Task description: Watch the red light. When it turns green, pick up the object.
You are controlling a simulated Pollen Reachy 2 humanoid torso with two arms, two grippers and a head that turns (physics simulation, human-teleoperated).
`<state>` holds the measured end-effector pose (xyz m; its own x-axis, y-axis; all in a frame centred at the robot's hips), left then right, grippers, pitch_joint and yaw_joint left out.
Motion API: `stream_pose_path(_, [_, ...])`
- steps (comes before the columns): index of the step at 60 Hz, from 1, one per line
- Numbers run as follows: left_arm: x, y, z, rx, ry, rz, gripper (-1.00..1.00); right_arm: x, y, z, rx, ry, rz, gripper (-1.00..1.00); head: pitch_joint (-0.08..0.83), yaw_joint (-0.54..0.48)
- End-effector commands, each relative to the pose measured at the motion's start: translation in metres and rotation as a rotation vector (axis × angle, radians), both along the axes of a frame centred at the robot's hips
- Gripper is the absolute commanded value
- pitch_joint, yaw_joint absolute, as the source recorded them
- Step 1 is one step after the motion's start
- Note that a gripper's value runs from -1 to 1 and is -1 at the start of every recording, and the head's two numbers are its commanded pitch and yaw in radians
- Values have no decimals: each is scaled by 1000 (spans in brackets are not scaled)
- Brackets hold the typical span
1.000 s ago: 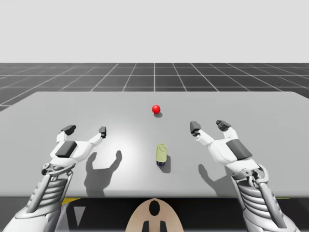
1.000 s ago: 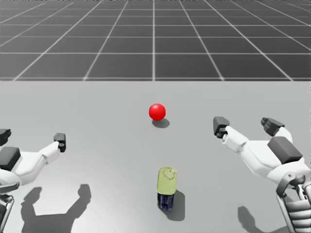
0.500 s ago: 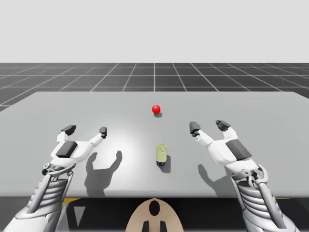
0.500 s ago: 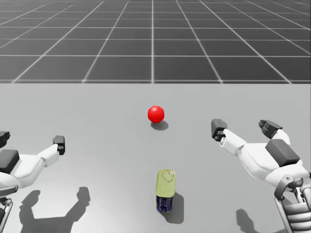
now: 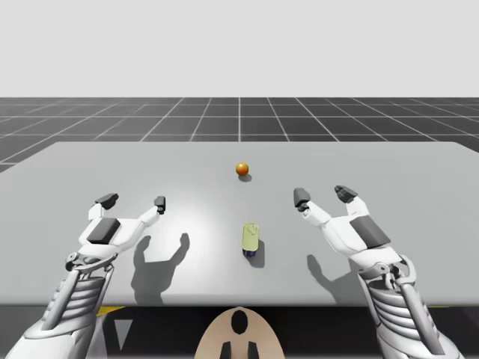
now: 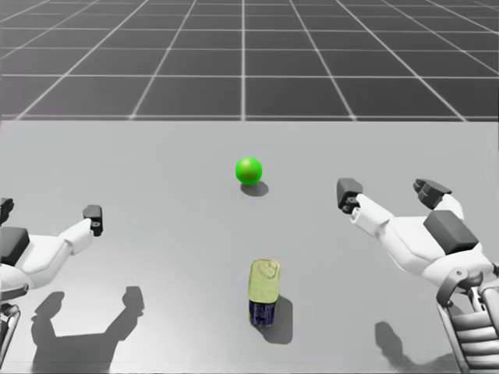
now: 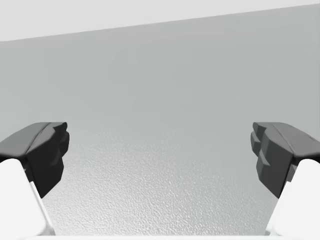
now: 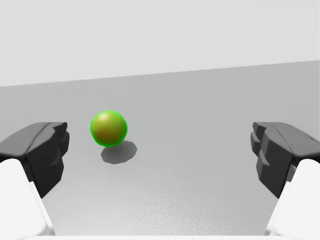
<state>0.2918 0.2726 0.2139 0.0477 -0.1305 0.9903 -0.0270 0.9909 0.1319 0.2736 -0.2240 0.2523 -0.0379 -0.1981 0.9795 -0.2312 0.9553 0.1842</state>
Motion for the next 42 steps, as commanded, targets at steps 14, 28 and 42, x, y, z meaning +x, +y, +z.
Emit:
stream_pose_path(14, [0,0,0,-1,3,-4,-1000,0,6,-2,17,5,2,-1000,664,-55])
stream_pose_path(28, [1,-1,0,0,4,-4,-1000,1,12,-4,-35,-3,-49,-1000,748,-50])
stream_pose_path(42, [1,0,1,-1,7,0,-1000,-36,47,4,-151,-31,-154,-1000,740,-44])
